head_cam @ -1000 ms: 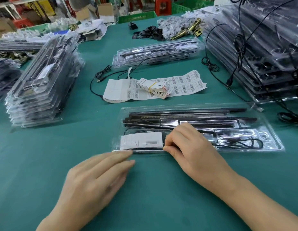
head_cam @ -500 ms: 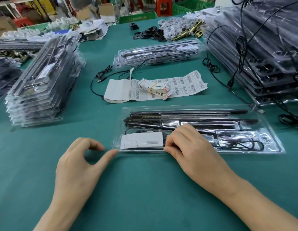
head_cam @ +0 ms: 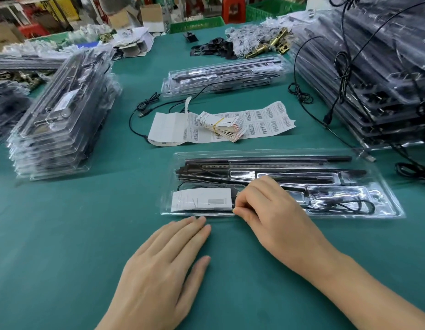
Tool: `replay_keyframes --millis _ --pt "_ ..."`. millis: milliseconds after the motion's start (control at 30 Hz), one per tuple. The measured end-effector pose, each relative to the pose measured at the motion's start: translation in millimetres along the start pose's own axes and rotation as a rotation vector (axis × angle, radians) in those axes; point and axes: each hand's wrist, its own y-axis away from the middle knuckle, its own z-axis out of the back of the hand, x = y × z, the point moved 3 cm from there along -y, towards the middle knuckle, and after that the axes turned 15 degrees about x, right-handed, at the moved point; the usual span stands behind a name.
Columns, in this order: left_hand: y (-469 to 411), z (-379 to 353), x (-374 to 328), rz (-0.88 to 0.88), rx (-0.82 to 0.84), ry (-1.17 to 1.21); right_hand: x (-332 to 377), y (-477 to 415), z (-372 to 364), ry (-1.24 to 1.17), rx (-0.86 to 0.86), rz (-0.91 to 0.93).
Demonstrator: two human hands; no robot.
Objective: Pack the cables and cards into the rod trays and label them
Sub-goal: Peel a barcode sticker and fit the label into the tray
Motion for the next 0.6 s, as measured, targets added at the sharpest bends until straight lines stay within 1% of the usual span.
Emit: replay_keyframes --millis 67,367,500,600 --pt "0.7 1.3 3.0 0.030 -0.031 -0.004 -0.1 0.2 -0.3 0.005 -0.002 -0.003" --pt "-1.3 -4.0 3.7 0.089 0.012 -0.011 -1.1 0.6 -1.1 -0.025 0.000 -0.014" --pt "2.0 -2.9 8.4 0.204 -0.037 -0.008 -1.1 0.7 -0.8 -0.009 0.004 -0.017" --pt "-2.5 -4.1 8.9 0.192 0.056 0.021 -1.2 1.0 -0.8 -0.010 0.001 -0.022"
